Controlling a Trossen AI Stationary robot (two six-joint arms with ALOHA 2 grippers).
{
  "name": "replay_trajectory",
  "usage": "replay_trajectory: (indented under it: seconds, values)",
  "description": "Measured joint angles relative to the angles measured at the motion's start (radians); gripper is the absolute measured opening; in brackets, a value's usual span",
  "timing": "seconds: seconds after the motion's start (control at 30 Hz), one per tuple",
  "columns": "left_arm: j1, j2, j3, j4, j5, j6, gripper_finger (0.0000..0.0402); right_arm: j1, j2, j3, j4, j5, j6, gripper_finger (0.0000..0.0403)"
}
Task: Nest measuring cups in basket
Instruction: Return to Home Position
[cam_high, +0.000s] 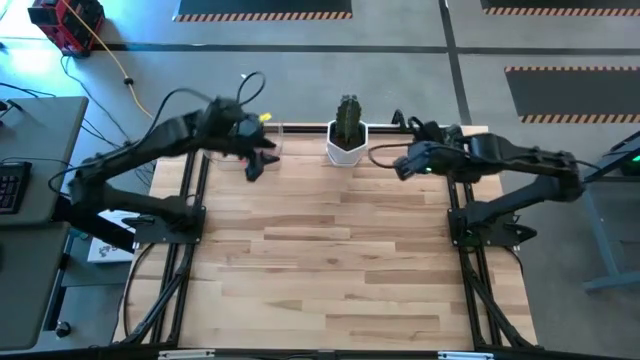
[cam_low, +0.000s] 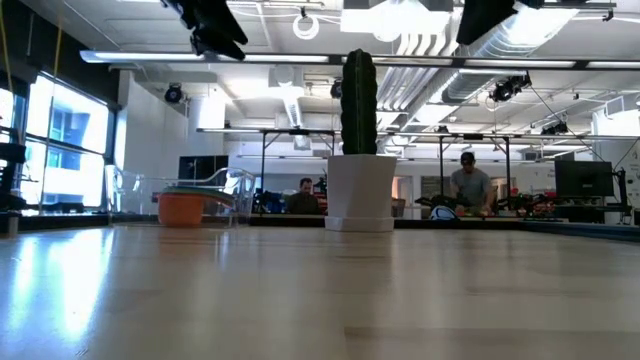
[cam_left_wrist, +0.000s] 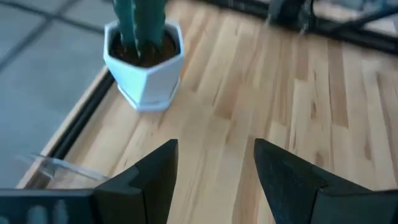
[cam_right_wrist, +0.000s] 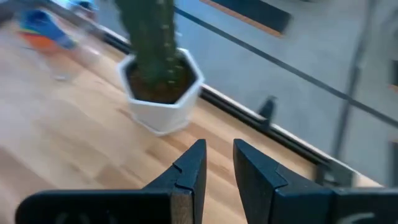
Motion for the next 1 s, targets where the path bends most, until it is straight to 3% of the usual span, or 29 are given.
replay_trajectory:
  seconds: [0.23, 0.4, 0.57, 0.87, 1.0]
  values:
    - [-0.192, -0.237, -0.255, 0.137, -0.226, -0.169, 0.02, 0.06, -0.21, -0.277, 0.356, -0.066, -0.136, 0.0073]
    - [-0.336, -0.409, -0.412, 0.171, -0.275, -0.306, 0.02, 0.081, -0.336, -0.486, 0.625, -0.125, -0.25, 0.0073]
    - [-0.454, -0.574, -0.568, 0.262, -0.353, -0.416, 0.02, 0.084, -0.443, -0.688, 0.898, -0.254, -0.343, 0.0073]
    - [-0.556, -0.837, -0.813, 0.379, -0.516, -0.544, 0.02, 0.084, -0.596, -0.989, 1.247, -0.34, -0.345, 0.0073]
    - [-0.571, -0.929, -0.902, 0.438, -0.531, -0.559, 0.02, 0.084, -0.663, -1.11, 1.378, -0.372, -0.31, 0.0073]
